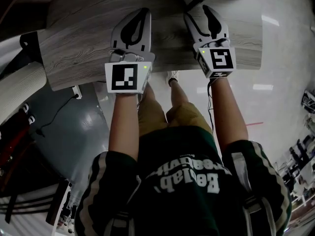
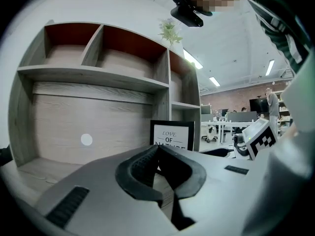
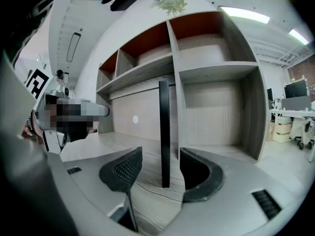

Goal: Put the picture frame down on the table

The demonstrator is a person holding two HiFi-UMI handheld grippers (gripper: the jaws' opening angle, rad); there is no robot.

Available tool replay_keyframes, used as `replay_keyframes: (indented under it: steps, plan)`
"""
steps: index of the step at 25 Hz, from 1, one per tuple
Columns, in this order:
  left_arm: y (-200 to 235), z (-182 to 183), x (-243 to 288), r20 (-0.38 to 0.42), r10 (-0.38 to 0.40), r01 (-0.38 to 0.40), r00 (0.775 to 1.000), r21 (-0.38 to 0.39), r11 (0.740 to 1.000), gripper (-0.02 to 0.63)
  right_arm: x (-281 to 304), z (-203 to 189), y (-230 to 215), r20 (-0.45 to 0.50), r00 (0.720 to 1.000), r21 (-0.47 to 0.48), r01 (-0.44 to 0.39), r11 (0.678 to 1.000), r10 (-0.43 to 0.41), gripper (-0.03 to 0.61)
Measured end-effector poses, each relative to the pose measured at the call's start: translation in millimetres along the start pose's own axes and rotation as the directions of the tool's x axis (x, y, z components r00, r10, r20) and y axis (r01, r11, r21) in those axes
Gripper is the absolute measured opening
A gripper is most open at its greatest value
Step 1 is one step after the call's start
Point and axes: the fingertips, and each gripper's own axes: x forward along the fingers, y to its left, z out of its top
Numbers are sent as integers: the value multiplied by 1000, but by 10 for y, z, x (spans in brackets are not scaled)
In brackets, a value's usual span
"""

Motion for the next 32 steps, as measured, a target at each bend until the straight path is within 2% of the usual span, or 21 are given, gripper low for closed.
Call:
replay_keyframes:
  steps: [6,9,13,16,17,18,23,27,32]
  plan:
    - [-160,277,-349,10,62,-63,998,12,998,18,-393,149,186,-3,999,26,-45,999,45,225]
    - [-204,364,-540,-27,99,-98,995,4,995,18,-589,257,368,-9,998,4,-69,998,69,225]
    - [-216,524,-830,-47,107,-107,993,14,994,18,-809,445,602,2,997,-5,-79,997,79,225]
    - [-221,672,-1062,-47,97,-96,994,32,995,18,-978,620,774,15,997,-15,-78,997,79,223]
    - [-207,720,-1135,-57,93,-90,994,49,995,18,-1038,684,835,18,997,-22,-78,997,79,64]
    - [-188,767,-1213,-63,87,-84,994,63,995,18,-1095,751,901,20,997,-29,-75,997,75,32]
    - [-106,1096,-1708,-32,55,-52,998,83,995,18,-1412,1108,1291,37,999,-60,-24,998,27,32]
    - [-56,1184,-2047,-14,12,-11,1000,96,995,18,-1603,1312,1613,54,998,-81,17,997,-13,32]
    - [-211,1351,-2495,11,-47,47,999,58,997,18,-2041,1544,1980,90,995,-89,55,994,-47,32]
